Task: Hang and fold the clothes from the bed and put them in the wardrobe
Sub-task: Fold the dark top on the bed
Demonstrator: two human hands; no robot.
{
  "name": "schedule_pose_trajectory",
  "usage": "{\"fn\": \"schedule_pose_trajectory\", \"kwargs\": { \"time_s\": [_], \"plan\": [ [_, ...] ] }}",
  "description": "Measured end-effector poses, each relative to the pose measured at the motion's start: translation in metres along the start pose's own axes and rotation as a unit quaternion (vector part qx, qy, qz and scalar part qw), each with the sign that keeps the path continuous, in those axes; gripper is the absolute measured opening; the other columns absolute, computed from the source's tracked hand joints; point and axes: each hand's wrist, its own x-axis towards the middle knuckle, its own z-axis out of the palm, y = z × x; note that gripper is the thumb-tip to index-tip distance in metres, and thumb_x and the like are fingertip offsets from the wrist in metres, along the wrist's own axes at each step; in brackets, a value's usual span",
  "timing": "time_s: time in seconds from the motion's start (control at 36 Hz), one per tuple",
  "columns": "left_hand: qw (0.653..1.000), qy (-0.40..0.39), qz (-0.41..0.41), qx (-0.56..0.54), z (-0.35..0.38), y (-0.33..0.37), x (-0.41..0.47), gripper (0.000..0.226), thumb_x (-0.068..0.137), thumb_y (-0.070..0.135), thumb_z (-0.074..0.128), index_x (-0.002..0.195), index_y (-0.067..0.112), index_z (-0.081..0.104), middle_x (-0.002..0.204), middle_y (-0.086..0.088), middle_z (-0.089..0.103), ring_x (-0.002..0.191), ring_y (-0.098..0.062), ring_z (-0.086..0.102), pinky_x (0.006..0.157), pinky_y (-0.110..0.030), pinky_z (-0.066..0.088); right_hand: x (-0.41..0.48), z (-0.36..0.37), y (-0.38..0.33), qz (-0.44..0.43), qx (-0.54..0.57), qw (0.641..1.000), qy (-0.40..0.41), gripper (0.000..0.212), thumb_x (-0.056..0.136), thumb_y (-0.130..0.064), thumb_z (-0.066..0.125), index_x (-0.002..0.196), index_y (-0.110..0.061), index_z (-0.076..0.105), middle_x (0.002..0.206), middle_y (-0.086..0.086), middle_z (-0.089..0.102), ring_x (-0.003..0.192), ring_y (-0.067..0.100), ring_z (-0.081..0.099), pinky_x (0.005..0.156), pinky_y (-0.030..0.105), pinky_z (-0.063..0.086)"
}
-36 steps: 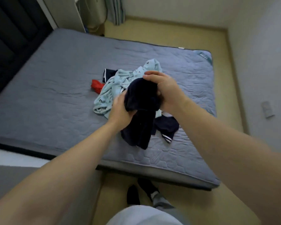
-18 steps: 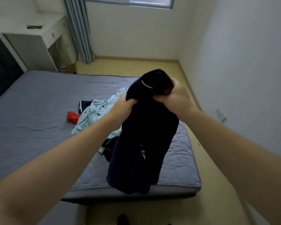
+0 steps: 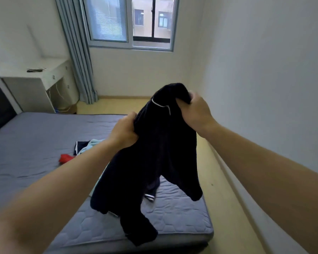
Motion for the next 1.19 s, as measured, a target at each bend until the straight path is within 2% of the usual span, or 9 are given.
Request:
{"fn": "schedule_pose_trajectory", "kwargs": {
  "time_s": [0.17,0.25,0.39,0.56,0.64,0.72,0.86,1.0,1.19],
  "plan": [
    [0.973,-0.006,-0.17,-0.153,0.018,0.025,-0.007,0.025,0.074,0.015,0.039,0.085,0.006,0.06,0.09,-0.018,0.066,0.085,-0.037,0.062,0.068,-0.044,0.048,-0.007,-0.029,-0.003,0.015,-0.011,1.0,-0.005,0.042,0.077,-0.077,0.045,0.088,-0.037,0.051,0.088,-0.01,0.067,0.079,0.013,0.066,0.078,0.047,0.057],
    [0.93,0.0,-0.229,-0.286,0.023,0.04,0.0,0.023,0.087,0.01,0.039,0.088,0.011,0.062,0.084,-0.013,0.063,0.07,-0.027,0.059,0.055,-0.029,0.046,-0.01,-0.041,0.002,0.003,-0.04,0.999,-0.017,0.034,0.093,-0.057,0.049,0.105,-0.025,0.051,0.105,0.002,0.066,0.096,0.026,0.065,0.087,0.049,0.053],
    [0.979,0.016,-0.098,-0.177,0.006,0.059,0.019,0.015,0.089,0.017,0.059,0.101,0.008,0.058,0.088,-0.01,0.064,0.079,-0.026,0.058,0.066,-0.032,0.043,-0.006,-0.068,0.011,-0.002,-0.128,0.991,0.028,0.065,0.082,-0.005,0.056,0.142,-0.014,0.032,0.13,0.017,0.046,0.113,0.037,0.053,0.093,0.045,0.048],
    [0.975,-0.039,0.038,-0.216,-0.026,0.121,0.029,0.046,0.07,0.003,0.082,0.106,0.019,0.059,0.091,-0.002,0.065,0.078,-0.016,0.06,0.071,-0.026,0.049,-0.02,-0.061,0.013,-0.094,-0.269,0.955,-0.084,0.119,0.07,-0.024,0.073,0.153,-0.045,-0.01,0.164,0.002,0.011,0.151,0.028,0.011,0.117,0.056,0.014],
    [0.957,-0.092,0.04,-0.271,-0.034,0.143,0.026,0.057,0.055,0.0,0.07,0.108,0.019,0.057,0.1,-0.007,0.065,0.076,-0.018,0.061,0.065,-0.029,0.052,-0.019,-0.048,0.017,-0.043,-0.252,0.953,-0.163,0.077,0.076,-0.028,0.071,0.146,-0.025,0.038,0.132,0.009,0.057,0.13,0.031,0.05,0.106,0.048,0.042],
    [0.958,-0.129,0.058,-0.251,-0.034,0.14,0.026,0.062,0.05,0.004,0.058,0.108,0.025,0.053,0.103,-0.005,0.063,0.069,-0.017,0.06,0.05,-0.024,0.048,-0.014,-0.047,0.018,0.022,-0.137,0.984,-0.11,0.012,0.081,-0.015,0.059,0.093,-0.013,0.061,0.086,0.006,0.067,0.085,0.029,0.065,0.069,0.037,0.052],
    [0.986,-0.087,0.141,0.02,-0.002,0.09,0.021,0.05,0.066,0.006,0.074,0.112,0.017,0.06,0.101,-0.003,0.067,0.095,-0.027,0.064,0.074,-0.033,0.049,0.003,-0.054,0.004,-0.006,-0.084,0.996,-0.032,0.016,0.076,-0.012,0.057,0.088,-0.022,0.057,0.083,-0.001,0.065,0.082,0.024,0.062,0.066,0.029,0.043],
    [0.993,-0.114,0.022,-0.011,0.03,0.054,0.015,0.032,0.066,0.019,0.087,0.063,0.026,0.056,0.059,0.015,0.056,0.062,-0.011,0.057,0.046,-0.009,0.035,-0.004,-0.039,0.0,-0.068,-0.129,0.988,-0.05,0.027,0.071,-0.013,0.051,0.092,-0.029,0.056,0.085,-0.005,0.065,0.086,0.022,0.059,0.073,0.031,0.046],
    [0.984,-0.168,-0.056,-0.005,0.06,0.012,-0.002,0.025,0.079,0.02,0.078,0.084,0.018,0.053,0.09,-0.006,0.064,0.088,-0.025,0.061,0.074,-0.036,0.048,0.002,-0.058,0.02,0.018,-0.101,0.995,0.013,0.023,0.074,-0.007,0.049,0.086,-0.025,0.056,0.081,-0.008,0.061,0.079,0.018,0.06,0.062,0.028,0.043]
  ]
}}
